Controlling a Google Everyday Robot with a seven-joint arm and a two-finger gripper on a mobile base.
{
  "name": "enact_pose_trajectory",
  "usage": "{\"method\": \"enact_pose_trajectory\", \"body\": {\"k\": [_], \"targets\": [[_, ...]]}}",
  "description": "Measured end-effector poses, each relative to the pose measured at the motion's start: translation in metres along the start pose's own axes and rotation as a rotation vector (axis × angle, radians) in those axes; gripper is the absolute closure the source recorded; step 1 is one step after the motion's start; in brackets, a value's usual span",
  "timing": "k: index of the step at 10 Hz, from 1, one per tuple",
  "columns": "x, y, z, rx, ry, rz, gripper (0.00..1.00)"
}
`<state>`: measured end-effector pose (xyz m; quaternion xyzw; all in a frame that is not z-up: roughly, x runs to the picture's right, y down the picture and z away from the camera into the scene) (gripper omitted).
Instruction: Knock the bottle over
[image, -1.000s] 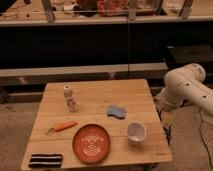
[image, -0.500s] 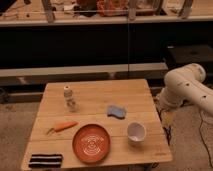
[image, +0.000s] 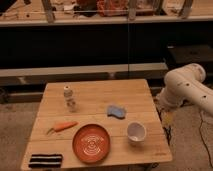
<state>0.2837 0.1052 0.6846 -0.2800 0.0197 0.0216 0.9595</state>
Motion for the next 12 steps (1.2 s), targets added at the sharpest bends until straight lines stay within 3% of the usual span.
{"method": "enact_pose_trajectory", "body": {"k": [4, 7, 12], "targets": [[0.000, 0.000, 0.000, 0.001, 0.000, -0.001, 0.20], [-0.031, -0.019, -0.001, 0.031, -0.005, -0.080, 0.20], [-0.041, -0.028, -0.003, 0.060, -0.001, -0.131, 0.20]]}}
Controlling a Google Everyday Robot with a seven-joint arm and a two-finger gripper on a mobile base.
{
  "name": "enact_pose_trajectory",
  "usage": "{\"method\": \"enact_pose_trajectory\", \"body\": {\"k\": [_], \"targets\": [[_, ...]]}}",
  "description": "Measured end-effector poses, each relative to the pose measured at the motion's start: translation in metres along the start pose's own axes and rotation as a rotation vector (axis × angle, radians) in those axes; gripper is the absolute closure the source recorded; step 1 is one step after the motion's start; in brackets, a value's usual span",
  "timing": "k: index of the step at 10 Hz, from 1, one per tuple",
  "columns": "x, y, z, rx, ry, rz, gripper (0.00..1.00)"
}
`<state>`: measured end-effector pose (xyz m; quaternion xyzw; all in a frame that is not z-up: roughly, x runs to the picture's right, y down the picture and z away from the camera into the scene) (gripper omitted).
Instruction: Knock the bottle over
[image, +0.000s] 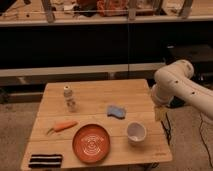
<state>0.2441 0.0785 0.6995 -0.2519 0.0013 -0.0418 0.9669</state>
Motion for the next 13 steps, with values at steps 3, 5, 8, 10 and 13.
{"method": "enact_pose_trajectory", "body": {"k": [3, 5, 8, 10, 13], "targets": [[-0.032, -0.016, 0.001, 0.021, -0.005, -0.062, 0.20], [-0.033, -0.021, 0.001, 0.035, -0.005, -0.087, 0.20], [-0.054, -0.033, 0.002, 0.056, -0.008, -0.139, 0.20], [-0.066, -0.040, 0.002, 0.068, -0.009, -0.165, 0.20], [-0.077, -0.052, 0.003, 0.089, -0.011, -0.206, 0.20]]}}
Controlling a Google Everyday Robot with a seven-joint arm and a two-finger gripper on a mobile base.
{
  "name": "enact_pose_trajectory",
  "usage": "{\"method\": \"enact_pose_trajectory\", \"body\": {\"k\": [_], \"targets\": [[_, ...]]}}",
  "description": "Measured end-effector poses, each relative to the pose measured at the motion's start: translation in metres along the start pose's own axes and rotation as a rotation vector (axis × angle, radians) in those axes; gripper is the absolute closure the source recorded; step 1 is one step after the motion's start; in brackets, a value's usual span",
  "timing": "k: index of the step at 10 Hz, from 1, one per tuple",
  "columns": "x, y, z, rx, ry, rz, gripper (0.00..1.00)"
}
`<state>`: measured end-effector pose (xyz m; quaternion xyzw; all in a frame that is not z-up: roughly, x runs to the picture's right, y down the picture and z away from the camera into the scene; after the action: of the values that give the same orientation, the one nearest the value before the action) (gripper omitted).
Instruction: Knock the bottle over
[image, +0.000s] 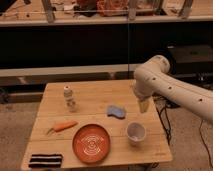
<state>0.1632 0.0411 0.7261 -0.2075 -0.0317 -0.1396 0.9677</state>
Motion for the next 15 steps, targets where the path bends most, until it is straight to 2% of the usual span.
{"method": "enact_pose_trajectory", "body": {"k": [6, 10, 15], "targets": [[-0.026, -0.032, 0.005, 0.040, -0.007, -0.077, 0.20], [-0.050, -0.067, 0.011, 0.075, -0.022, -0.133, 0.20], [-0.074, -0.096, 0.013, 0.111, -0.045, -0.182, 0.20]]}}
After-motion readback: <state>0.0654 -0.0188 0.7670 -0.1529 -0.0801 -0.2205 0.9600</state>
